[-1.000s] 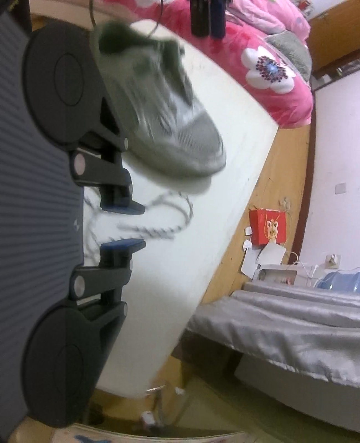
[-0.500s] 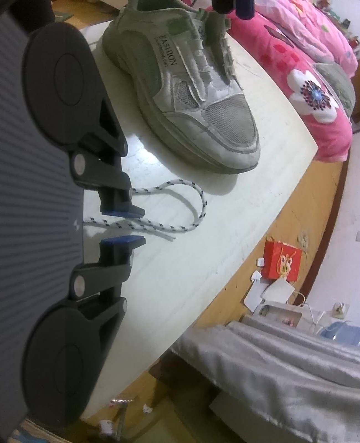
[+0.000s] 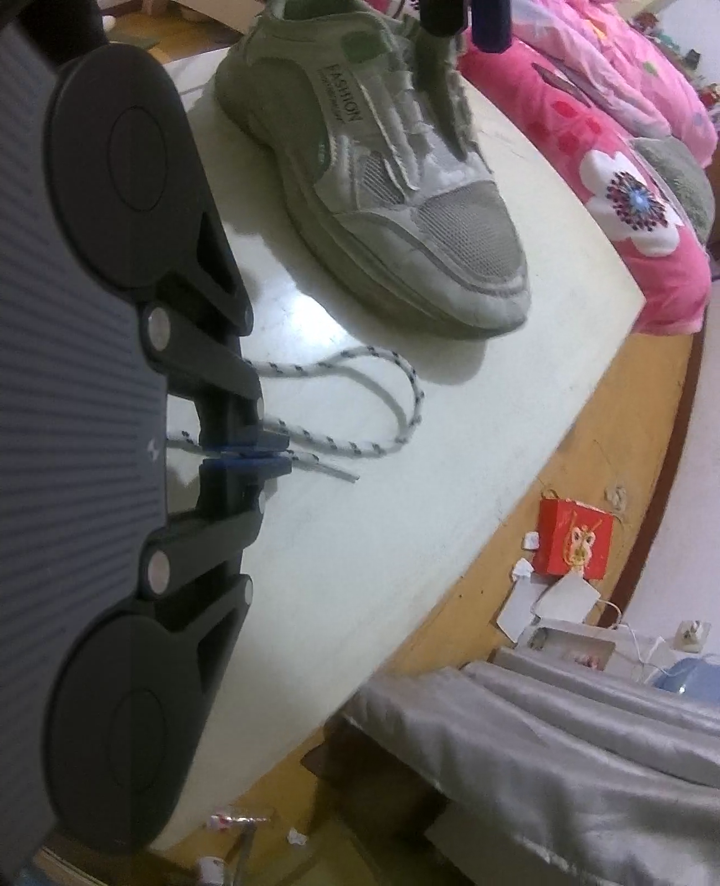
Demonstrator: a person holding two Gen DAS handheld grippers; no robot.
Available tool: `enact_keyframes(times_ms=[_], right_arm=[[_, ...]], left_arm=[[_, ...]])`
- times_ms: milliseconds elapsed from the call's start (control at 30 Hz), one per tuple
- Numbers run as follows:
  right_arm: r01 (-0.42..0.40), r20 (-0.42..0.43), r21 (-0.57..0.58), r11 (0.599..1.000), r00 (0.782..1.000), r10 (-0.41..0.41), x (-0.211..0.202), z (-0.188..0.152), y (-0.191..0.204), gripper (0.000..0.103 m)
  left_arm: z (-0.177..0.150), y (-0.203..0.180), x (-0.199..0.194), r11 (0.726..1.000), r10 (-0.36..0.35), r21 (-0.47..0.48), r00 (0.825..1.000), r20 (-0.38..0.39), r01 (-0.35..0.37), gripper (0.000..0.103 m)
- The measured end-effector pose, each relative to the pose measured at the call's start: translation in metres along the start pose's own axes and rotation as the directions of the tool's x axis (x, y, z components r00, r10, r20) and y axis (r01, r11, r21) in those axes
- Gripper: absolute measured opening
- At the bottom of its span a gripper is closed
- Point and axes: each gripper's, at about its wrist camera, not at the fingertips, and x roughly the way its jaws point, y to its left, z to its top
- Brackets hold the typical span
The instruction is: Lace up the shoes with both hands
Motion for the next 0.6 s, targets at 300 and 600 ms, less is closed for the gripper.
enact_keyframes(times_ms=[300,600], right_arm=[[-0.028,0.194,-0.259,0.966,0.978,0.080,-0.051,0.015,0.027,0.000],[0.027,0.267,-0.664,0.748,0.942,0.203,-0.074,0.009,0.082,0.000]], left_arm=[[0.020,0.022,0.003,0.981,-0.097,-0.168,0.995,0.020,0.099,0.038],[0.020,0.059,0.003,0.889,-0.257,-0.379,0.965,0.053,0.258,0.037]])
